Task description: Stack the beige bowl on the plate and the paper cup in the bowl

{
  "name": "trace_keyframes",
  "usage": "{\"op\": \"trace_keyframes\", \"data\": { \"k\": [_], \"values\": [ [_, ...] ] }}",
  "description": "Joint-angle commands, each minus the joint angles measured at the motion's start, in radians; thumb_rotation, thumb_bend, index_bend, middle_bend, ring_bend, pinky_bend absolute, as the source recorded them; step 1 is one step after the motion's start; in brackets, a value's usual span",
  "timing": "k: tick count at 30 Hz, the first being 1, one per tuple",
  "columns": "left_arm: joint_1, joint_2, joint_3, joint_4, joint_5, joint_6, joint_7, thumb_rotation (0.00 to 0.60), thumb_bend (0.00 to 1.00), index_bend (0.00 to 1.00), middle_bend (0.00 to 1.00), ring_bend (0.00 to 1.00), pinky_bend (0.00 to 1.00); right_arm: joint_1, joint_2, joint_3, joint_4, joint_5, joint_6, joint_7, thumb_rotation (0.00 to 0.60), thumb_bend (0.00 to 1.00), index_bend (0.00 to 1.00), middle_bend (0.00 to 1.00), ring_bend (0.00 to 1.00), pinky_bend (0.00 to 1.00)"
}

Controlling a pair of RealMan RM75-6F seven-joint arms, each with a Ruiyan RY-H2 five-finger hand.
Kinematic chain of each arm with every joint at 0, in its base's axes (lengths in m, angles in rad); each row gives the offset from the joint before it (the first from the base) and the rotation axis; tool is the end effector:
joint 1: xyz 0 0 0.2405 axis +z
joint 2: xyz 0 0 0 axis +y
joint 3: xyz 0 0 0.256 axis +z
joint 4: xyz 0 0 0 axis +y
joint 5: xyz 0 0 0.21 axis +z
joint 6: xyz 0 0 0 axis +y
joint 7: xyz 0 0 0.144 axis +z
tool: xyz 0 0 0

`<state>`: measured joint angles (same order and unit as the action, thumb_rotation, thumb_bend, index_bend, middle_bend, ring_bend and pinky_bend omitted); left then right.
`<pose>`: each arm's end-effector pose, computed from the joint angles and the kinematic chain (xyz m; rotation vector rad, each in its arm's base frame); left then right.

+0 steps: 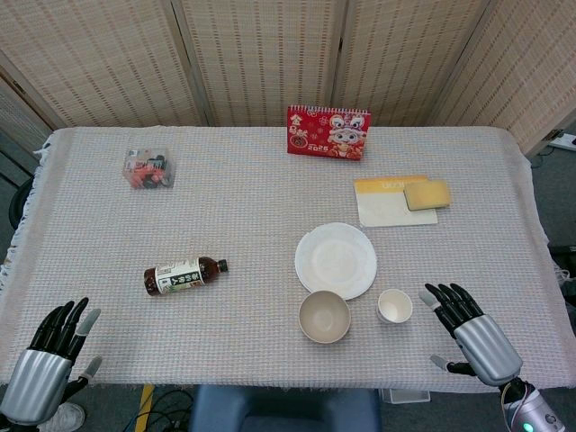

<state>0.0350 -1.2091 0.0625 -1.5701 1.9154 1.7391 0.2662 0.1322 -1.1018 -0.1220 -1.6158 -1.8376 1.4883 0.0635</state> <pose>-0.2674 0.1125 0.1328 -1.5909 -0.5470 -1.0073 -0.2749 -0.1482 0.1249 1.7812 -0.9125 1.0325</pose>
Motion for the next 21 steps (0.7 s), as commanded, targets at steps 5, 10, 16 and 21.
{"op": "trace_keyframes", "data": {
  "k": [5,10,16,21],
  "values": [
    [-0.005,-0.001,0.002,-0.002,0.004,-0.007,0.0,0.6,0.31,0.0,0.0,0.0,0.16,-0.005,0.002,-0.002,-0.002,0.001,0.003,-0.005,0.6,0.1,0.0,0.0,0.0,0.0],
    [-0.003,0.001,0.0,-0.005,0.003,0.0,-0.005,0.6,0.31,0.0,0.0,0.0,0.16,0.007,0.0,-0.011,-0.018,-0.003,-0.025,0.007,0.6,0.1,0.0,0.0,0.0,0.0],
    [-0.003,0.001,0.004,-0.005,0.011,0.001,-0.001,0.6,0.31,0.0,0.0,0.0,0.16,0.074,0.053,-0.017,-0.143,-0.036,-0.113,0.01,0.6,0.1,0.0,0.0,0.0,0.0],
    [0.001,0.002,0.005,-0.002,0.017,0.013,-0.005,0.6,0.31,0.0,0.0,0.0,0.16,0.164,0.116,0.029,-0.303,0.029,-0.253,-0.044,0.6,0.1,0.0,0.0,0.0,0.0]
  ]
}}
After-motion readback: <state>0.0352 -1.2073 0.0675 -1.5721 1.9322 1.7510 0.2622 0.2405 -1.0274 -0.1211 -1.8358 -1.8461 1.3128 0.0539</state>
